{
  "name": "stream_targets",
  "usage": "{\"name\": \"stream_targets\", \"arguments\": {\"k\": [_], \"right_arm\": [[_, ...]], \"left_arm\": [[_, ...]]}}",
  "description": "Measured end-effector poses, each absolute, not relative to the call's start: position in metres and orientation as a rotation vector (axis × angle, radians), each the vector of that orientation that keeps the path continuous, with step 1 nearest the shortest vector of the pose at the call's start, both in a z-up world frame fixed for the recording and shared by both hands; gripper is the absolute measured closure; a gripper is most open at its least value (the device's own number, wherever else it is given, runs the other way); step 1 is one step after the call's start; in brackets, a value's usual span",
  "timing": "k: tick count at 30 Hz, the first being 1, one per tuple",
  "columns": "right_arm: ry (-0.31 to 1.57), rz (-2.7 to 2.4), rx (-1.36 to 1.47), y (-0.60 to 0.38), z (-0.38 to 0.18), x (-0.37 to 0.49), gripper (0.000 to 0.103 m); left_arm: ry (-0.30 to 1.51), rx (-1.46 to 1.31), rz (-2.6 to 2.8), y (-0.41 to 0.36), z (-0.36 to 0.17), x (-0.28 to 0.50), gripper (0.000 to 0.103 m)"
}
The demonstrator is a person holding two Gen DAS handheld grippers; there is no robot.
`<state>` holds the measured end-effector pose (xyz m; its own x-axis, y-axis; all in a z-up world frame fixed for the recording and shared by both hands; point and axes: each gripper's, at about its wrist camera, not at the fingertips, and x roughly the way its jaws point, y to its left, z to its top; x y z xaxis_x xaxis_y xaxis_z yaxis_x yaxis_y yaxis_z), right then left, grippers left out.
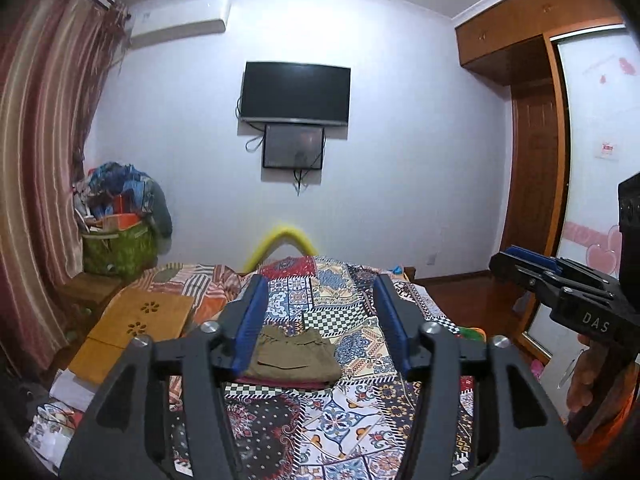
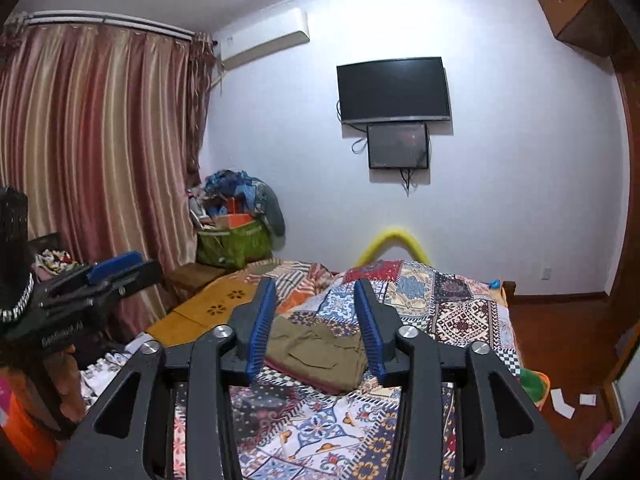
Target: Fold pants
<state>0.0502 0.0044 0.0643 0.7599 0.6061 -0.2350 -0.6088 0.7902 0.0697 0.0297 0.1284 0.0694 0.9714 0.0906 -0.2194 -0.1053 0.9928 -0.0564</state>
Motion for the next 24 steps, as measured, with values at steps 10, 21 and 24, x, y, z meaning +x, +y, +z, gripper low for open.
{"name": "stream_targets", "arguments": {"k": [10, 21, 24], "right_arm": [[0.198, 0.623, -0.016, 0.004, 0.055, 0.018, 0.021], [0.196, 0.568, -0.010, -0.001, 0.050, 0.006, 0.000], [0.198, 0.563, -0.003, -0.003, 0.050, 0.007, 0.000]], "left_arm": [[0.181, -0.068, 0.100, 0.112, 0.060, -0.006, 0.016], [0.170, -0.081, 0.134, 0.111, 0.048, -0.019, 0.000], [0.171, -0.073, 0.137, 0.109, 0.046, -0.019, 0.000]]}}
